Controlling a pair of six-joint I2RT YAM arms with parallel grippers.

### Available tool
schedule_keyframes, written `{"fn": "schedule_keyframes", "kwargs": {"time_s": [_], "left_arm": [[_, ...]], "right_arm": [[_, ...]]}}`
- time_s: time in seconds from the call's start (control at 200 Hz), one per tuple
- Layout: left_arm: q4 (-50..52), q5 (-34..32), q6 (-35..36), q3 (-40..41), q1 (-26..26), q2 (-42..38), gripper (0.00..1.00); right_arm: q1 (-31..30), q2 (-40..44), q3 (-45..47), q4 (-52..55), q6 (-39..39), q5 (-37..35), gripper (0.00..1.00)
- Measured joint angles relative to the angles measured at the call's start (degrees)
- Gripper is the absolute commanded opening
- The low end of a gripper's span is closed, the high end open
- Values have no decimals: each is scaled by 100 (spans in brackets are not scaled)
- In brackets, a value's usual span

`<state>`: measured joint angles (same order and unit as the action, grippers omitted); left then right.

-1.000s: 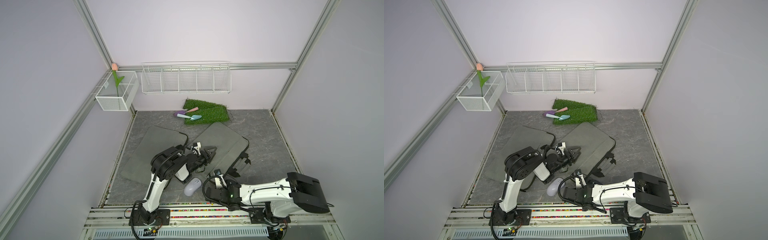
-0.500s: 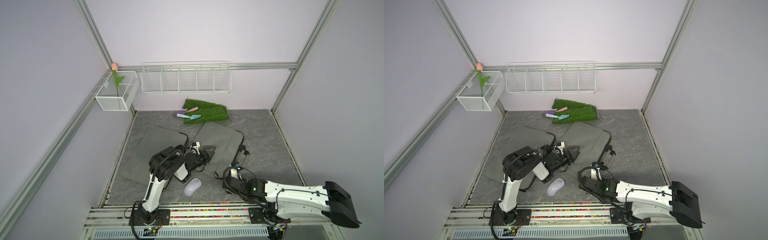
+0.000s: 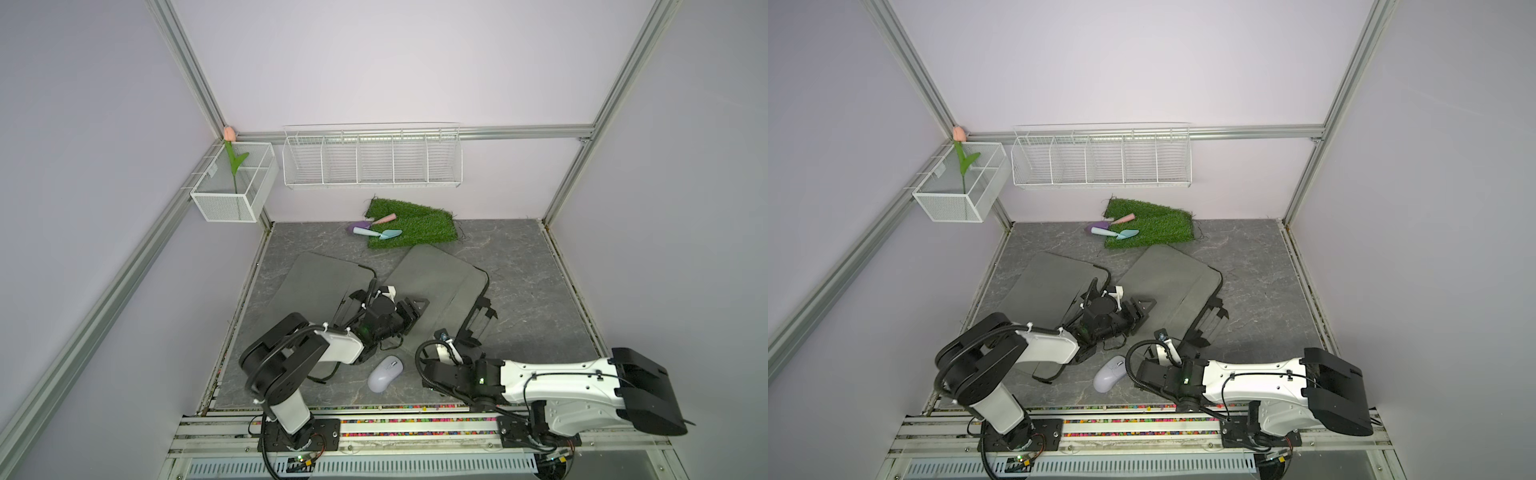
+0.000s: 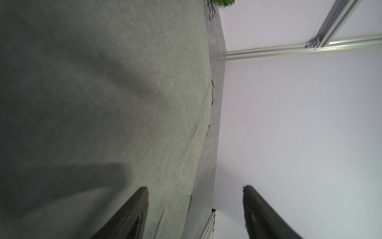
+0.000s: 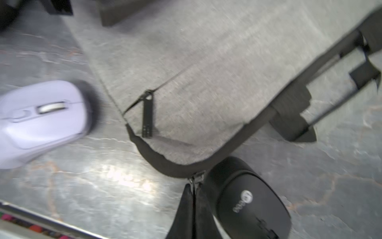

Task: Put the mouse into the laptop bag
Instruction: Unzip the zipper on the zippered laptop bag.

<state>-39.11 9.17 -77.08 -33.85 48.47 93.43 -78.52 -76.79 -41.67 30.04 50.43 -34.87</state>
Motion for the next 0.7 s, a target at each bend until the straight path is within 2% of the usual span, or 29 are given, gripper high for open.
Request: {"fn": "schedule_keyframes", "kwargs": {"time_s": [0.21,0.36,0.495,0.7], "left_arm": [[1462,-197,-39,-2,337,-872,69],[1878,-201,-52,-44,599,-951,69],[1937,-199,-87,-404,822,-605,68],[953,-4,-361,-605,970,621,63]], "right_arm": [[-48,-170,-37,-411,-295,39,6],[-96,-168,146,-857,-470,48,6],[-184,20,417,-1121,-595,79,6],[-184,315,730,-1405,-708,168,6]]}}
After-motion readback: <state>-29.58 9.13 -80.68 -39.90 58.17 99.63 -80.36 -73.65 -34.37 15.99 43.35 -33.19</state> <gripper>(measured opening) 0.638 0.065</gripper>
